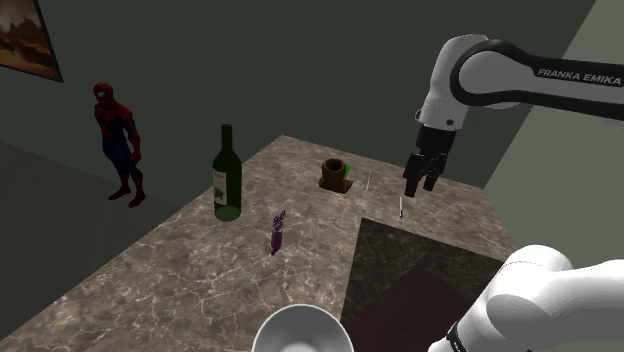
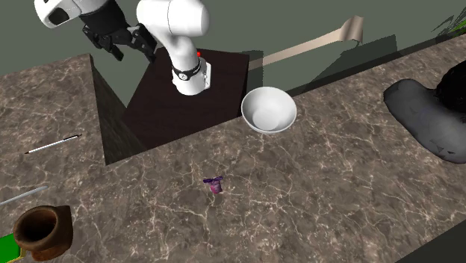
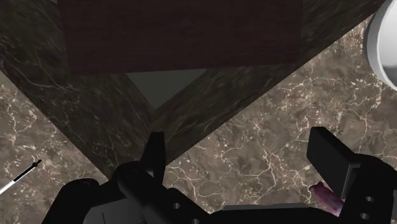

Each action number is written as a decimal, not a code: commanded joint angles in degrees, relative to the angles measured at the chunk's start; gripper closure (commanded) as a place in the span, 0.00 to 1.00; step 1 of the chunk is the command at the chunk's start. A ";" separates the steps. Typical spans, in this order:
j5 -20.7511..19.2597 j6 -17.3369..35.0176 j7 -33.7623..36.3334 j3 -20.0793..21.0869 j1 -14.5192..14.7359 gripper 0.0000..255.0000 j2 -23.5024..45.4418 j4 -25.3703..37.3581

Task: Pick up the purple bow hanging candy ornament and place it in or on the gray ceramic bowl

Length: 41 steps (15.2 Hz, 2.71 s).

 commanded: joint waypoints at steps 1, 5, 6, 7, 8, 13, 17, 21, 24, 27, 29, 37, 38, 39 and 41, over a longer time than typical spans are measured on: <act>0.00 0.00 0.00 0.00 0.00 0.00 0.00 0.00; 0.97 4.43 3.92 5.03 1.87 0.00 7.08 2.59; 1.05 5.44 4.91 6.24 2.25 0.00 8.98 3.43; 1.05 6.40 5.92 7.43 2.61 0.00 10.93 4.34; 0.98 7.31 6.95 8.61 2.93 0.00 12.92 5.33; -0.63 11.00 12.41 14.19 4.17 0.00 23.47 11.34; -3.49 12.71 17.25 18.17 5.03 0.00 32.58 17.44; -7.72 13.06 22.40 21.40 6.32 0.00 42.30 24.77; -11.56 12.29 26.20 23.13 7.87 0.00 49.98 31.15; -15.64 10.62 29.61 24.10 10.11 0.00 57.95 38.39; -18.34 9.03 31.50 24.32 12.00 0.00 63.40 43.77; -19.21 14.50 32.19 23.77 11.58 0.00 64.07 38.70; -19.20 14.51 32.19 23.78 11.58 0.00 64.06 38.68; -19.20 14.50 32.19 23.78 11.58 0.00 64.06 38.69; -19.21 14.50 32.19 23.78 11.58 0.00 64.07 38.70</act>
